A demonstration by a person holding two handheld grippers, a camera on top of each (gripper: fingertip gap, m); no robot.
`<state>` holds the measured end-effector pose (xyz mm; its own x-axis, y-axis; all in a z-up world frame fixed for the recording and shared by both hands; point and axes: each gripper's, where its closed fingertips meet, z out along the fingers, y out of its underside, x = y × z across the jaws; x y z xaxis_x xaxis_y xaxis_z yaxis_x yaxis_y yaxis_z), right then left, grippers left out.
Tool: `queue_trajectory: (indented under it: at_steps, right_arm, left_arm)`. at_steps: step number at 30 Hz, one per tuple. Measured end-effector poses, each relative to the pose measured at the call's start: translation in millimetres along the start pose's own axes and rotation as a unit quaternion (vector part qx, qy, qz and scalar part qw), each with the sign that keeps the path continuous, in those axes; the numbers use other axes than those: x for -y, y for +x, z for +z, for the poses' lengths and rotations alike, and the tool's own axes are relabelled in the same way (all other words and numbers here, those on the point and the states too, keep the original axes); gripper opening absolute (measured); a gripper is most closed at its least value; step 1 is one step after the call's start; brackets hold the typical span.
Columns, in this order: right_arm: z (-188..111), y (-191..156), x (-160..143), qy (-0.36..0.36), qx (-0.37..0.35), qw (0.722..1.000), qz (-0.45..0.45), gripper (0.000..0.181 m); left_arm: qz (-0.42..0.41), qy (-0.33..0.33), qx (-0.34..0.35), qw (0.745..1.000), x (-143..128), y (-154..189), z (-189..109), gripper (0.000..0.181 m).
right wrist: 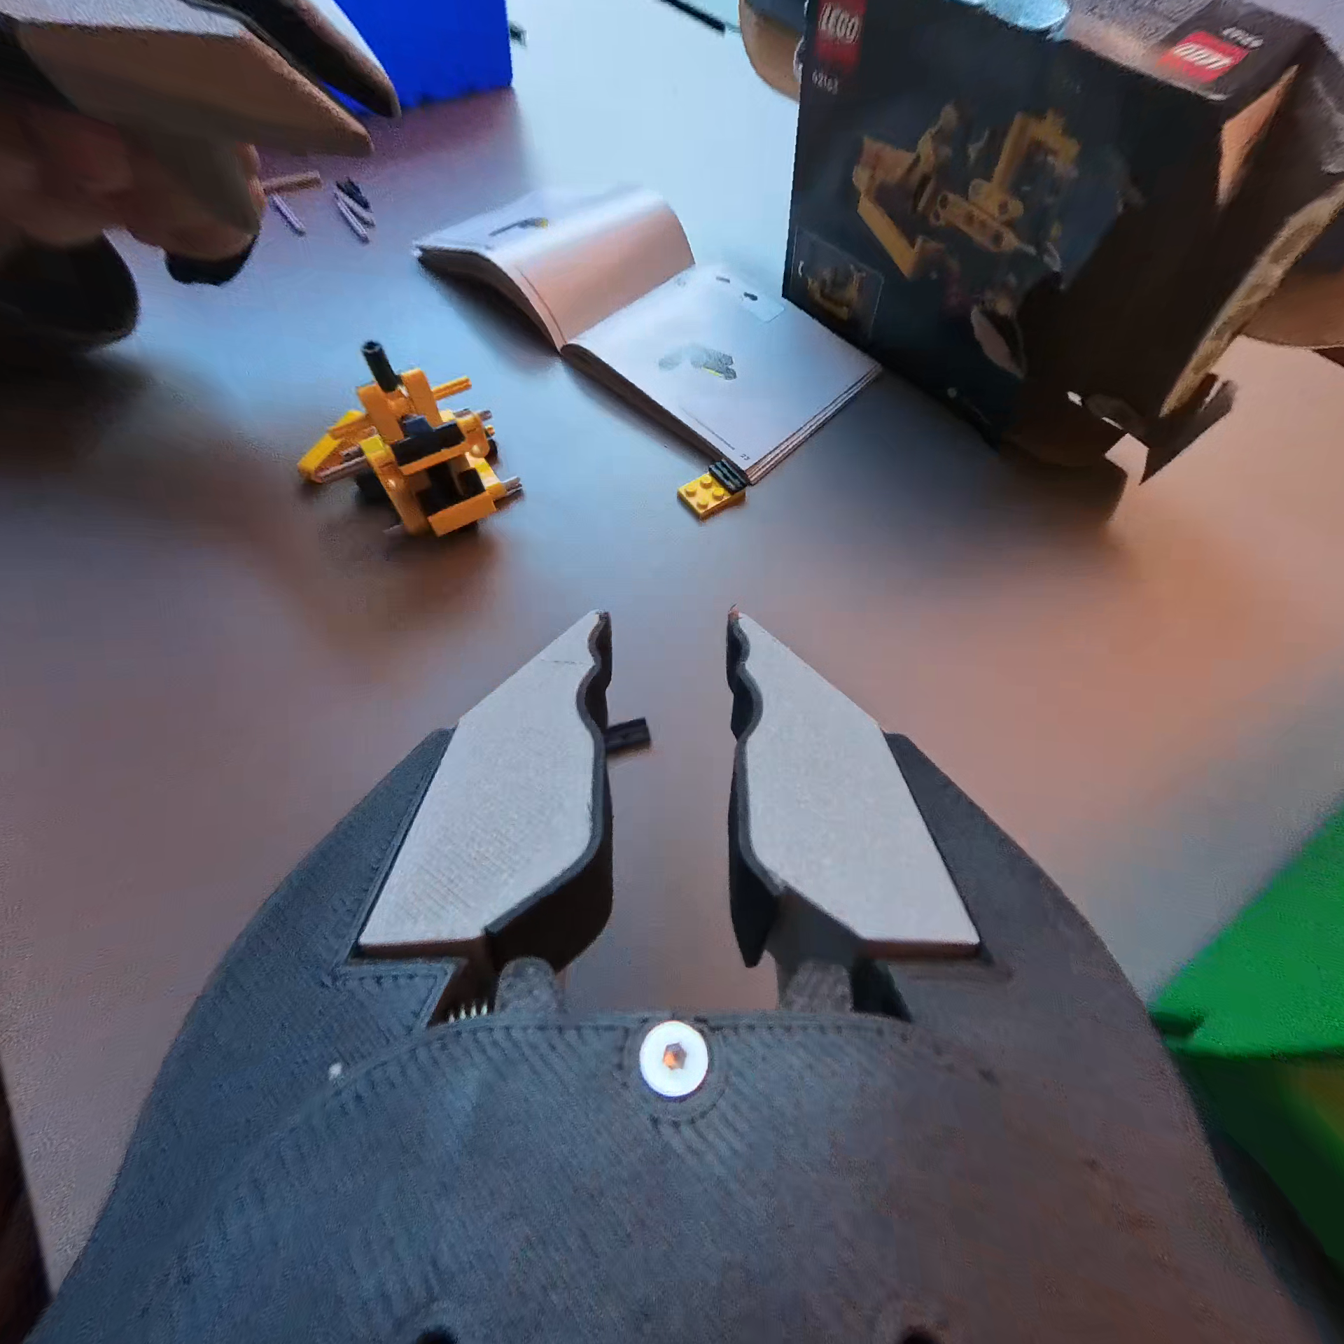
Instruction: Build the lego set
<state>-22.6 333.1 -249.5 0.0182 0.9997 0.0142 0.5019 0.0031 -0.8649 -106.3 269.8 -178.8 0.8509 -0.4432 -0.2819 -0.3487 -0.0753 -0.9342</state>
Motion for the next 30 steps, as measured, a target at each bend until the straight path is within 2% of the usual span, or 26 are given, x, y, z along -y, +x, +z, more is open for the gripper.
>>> queue_trajectory:
  at_steps: [5, 8, 10, 14, 15, 17, 19, 22, 25, 30]
  right_arm:
    - [52.6, 2.6, 11.3, -0.061, 0.024, 0.997, -0.047, 0.043]
    - [83.5, 11.0, 5.2, -0.121, 0.040, 0.986, -0.109, 0.049]
    - [93.2, 6.5, 3.0, -0.132, 0.081, 0.978, -0.140, 0.043]
    - [101.4, 14.6, 6.1, -0.138, 0.101, 0.974, -0.146, 0.047]
    - [102.1, 14.5, 6.0, -0.138, 0.110, 0.973, -0.148, 0.044]
    - [100.9, 6.0, 3.5, -0.140, 0.153, 0.967, -0.147, 0.024]
    - [100.0, 2.8, 2.5, -0.143, 0.162, 0.965, -0.147, 0.021]
    - [91.5, -6.1, -1.6, -0.161, 0.153, 0.962, -0.159, 0.021]
    - [88.8, -7.5, 1.2, -0.152, 0.126, 0.961, -0.194, 0.029]
    - [94.7, -13.6, -0.2, -0.150, 0.155, 0.963, -0.164, 0.021]
  left_arm:
    - [-0.071, -0.041, -0.005, 0.997, -19.5, -9.7, 3.6, 0.020]
    - [-0.087, -0.074, 0.000, 0.994, -34.8, -13.3, 6.3, 0.021]
    - [-0.132, -0.075, -0.006, 0.988, -38.9, -18.5, 4.6, 0.022]
    - [-0.211, -0.070, -0.029, 0.974, -40.5, -24.3, 1.2, 0.020]
    - [-0.220, -0.074, -0.031, 0.972, -42.5, -24.6, 1.2, 0.021]
    - [-0.240, -0.079, -0.045, 0.967, -45.2, -21.6, 2.4, 0.024]
    - [-0.258, -0.087, -0.063, 0.960, -48.2, -16.6, 4.7, 0.027]
    - [-0.259, -0.105, -0.062, 0.958, -56.5, -16.0, 7.4, 0.029]
    - [-0.263, -0.107, -0.062, 0.957, -57.5, -16.2, 8.5, 0.029]
    - [-0.260, -0.109, -0.065, 0.957, -57.8, -13.9, 9.9, 0.029]
